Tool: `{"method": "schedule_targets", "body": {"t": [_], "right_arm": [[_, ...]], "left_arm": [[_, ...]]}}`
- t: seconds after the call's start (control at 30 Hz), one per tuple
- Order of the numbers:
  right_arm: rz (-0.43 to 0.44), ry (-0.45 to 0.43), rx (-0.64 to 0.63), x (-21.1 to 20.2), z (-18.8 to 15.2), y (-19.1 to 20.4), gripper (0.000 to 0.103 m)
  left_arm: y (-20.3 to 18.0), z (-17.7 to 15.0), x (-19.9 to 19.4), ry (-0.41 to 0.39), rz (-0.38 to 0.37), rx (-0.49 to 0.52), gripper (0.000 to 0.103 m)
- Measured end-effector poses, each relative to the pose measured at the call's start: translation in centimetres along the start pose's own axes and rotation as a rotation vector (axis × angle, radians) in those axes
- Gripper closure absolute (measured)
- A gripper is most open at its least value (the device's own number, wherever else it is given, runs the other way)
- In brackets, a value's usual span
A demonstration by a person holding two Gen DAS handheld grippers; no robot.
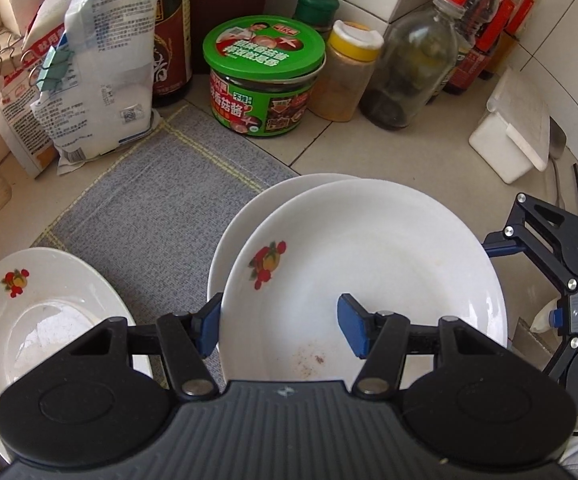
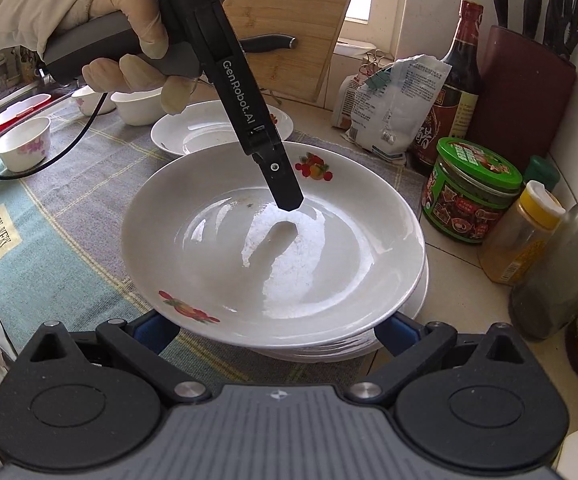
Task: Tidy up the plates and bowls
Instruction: 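Lower the flower plate onto the stained plate with the left gripper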
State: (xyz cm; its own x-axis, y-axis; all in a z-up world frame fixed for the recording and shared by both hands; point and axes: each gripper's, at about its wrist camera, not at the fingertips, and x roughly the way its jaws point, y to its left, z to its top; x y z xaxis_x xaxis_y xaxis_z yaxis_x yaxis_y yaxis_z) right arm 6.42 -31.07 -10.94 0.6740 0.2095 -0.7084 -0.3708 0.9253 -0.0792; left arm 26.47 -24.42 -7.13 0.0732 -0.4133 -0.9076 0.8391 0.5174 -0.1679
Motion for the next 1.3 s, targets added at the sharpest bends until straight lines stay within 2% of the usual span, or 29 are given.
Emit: {"method": "schedule_targets", "body": {"t": [1.3], "right_arm": [[-0.023, 0.044, 0.046, 0.5, -0.6, -1.1, 0.0]], "left_arm": [[-0.3, 1.7, 3.1, 0.046, -0.029, 0.02, 0.045]]}}
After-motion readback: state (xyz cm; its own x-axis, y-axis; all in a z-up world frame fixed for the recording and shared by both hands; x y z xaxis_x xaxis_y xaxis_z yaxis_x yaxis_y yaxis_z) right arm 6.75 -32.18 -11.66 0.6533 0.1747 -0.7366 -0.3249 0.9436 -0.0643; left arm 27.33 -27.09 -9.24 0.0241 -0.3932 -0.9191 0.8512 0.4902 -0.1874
